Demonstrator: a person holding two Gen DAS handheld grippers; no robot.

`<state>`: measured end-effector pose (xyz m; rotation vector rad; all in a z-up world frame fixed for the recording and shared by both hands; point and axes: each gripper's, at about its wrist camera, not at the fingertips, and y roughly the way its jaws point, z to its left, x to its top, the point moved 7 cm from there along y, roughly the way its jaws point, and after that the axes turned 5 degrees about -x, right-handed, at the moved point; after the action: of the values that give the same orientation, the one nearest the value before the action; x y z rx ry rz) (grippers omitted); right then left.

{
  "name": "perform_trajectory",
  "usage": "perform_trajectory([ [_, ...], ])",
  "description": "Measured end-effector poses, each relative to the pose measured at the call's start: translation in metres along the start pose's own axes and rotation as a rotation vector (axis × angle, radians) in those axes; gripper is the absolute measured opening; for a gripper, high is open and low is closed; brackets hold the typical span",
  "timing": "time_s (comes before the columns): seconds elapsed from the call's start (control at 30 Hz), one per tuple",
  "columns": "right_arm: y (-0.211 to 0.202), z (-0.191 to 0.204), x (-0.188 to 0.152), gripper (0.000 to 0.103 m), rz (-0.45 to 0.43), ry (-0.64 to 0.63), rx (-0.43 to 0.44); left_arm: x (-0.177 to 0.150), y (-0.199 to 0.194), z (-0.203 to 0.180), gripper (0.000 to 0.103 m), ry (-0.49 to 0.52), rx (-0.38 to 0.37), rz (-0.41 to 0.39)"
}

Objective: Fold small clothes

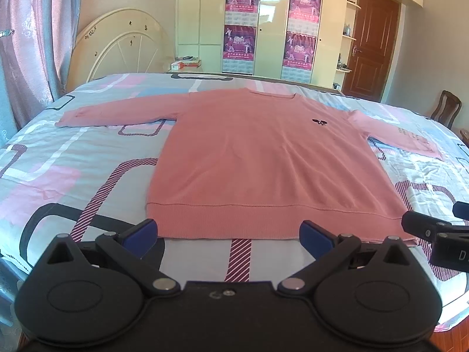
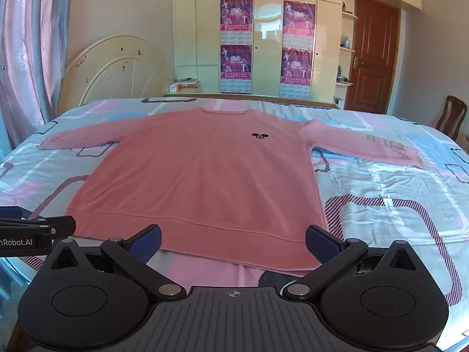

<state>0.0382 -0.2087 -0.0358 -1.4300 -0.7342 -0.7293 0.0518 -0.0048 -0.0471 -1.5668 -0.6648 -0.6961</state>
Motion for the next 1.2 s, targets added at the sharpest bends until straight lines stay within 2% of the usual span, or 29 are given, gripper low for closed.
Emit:
perform_trajectory([
  [1.2, -0.0031, -0.0081, -0.0005, 0.103, -0.008, 0.012, -0.01, -0.0012, -0.0022, -0.0036, 0.103, 0.002, -0.005, -0.002],
])
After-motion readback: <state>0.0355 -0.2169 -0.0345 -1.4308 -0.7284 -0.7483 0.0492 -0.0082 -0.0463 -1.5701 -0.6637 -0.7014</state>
